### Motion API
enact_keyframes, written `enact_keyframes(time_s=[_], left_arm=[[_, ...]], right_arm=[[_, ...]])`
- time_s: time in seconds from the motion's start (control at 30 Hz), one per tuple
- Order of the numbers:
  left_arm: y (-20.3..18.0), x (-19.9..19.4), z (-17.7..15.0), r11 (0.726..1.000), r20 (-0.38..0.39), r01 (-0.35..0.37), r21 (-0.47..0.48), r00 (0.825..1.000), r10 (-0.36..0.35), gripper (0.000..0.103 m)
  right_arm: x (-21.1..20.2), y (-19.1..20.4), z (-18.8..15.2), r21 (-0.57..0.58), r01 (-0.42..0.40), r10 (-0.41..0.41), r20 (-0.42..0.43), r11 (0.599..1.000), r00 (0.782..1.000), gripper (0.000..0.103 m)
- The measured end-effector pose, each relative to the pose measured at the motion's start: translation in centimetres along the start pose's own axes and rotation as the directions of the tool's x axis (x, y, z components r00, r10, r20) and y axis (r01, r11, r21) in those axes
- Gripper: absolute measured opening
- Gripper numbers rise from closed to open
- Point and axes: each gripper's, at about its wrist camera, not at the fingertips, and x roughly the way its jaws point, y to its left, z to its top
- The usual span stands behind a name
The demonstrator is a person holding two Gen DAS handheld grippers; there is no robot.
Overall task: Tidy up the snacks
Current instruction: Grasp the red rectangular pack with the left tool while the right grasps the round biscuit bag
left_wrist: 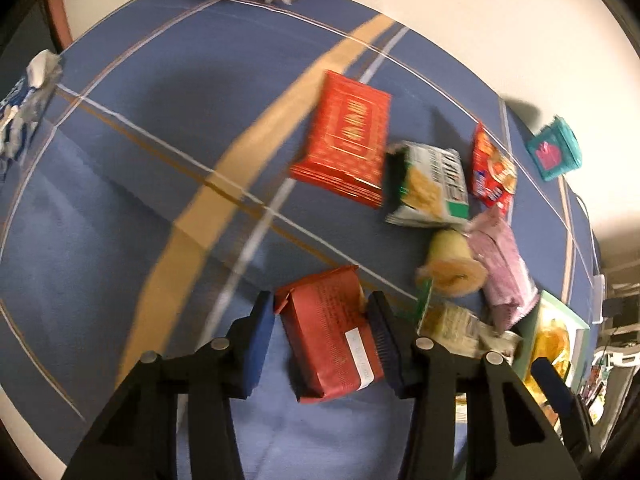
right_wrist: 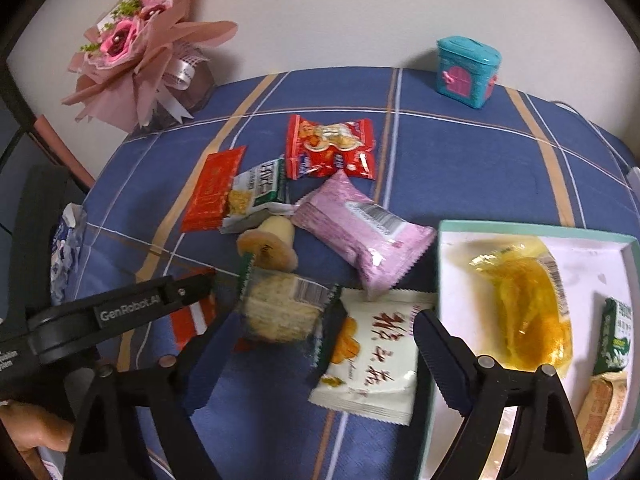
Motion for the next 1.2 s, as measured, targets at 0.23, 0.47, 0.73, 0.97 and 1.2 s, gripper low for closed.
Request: enact_keyframes(time_s=[0.23,0.47,0.73,0.97,1.2], left_arm=[[3.4,-0.6,1.3,0.999,0.011,-0.026,-0.041,1.000,0.026,0.051],[3.4,-0.3,1.0,0.999,0.001,-0.005,-0.053,1.000,0.005,0.051],[1.9,1.2,0.7,0.998,-0.022,-0.005,-0.069,1.000,0.004,0.061],[0.8,1.6,0.4,0.997,-0.002,-0.067,-0.028,0.998,0.067,0.061],[-0.8,1.8,-0.2,0.991,0.017,-0.132,0.018,0.991,0.132,0.060]], right_arm=[[1.7,2.1,0.5,-0.042,-0.005,0.005,-0.017,0.999,1.000,0.090],[3.7,3.2,0.6,-0.072,-0.014,0.010,-0.054,0.997,0.998,0.085],[5.8,3.6,0.3,-0.094,0.032,-0.041,-0.087,0.995,0.995,0.075],[6.5,4.4,-0.5,-0.129,0.063,-0.073,-0.081,0.990,0.994,0.075],[6.7,4.8,-0.9,-0.158,0.091,-0.101,-0.057,0.983,0.993,0.075]])
